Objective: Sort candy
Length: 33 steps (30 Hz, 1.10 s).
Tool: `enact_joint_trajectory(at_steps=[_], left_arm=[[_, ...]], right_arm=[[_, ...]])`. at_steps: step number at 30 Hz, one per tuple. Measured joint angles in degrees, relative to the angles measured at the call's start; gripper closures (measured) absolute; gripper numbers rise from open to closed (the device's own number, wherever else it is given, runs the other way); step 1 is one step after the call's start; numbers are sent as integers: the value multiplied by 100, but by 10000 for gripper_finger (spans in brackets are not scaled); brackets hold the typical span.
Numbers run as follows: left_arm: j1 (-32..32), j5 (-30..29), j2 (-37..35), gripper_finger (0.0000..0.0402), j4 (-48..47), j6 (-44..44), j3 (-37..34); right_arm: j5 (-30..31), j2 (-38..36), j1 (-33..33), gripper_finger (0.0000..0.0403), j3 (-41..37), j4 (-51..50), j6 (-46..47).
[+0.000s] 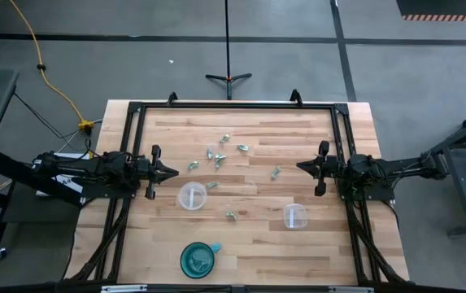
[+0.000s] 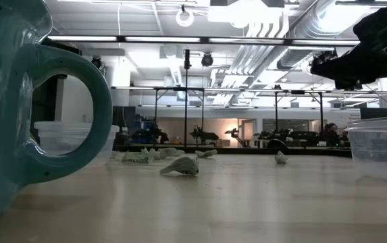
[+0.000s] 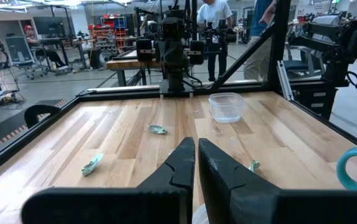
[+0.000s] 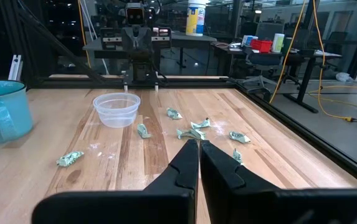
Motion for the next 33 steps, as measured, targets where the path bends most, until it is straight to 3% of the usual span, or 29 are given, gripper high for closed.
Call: enact_joint_trajectory(at_steps=[28, 33], left_arm=[[0, 0, 0, 346, 8, 0, 0], [0, 0, 0, 346, 1, -1, 0]], right_arm=[[0, 2, 0, 396, 0, 6, -92], [68, 5, 2, 396, 1, 158, 714]])
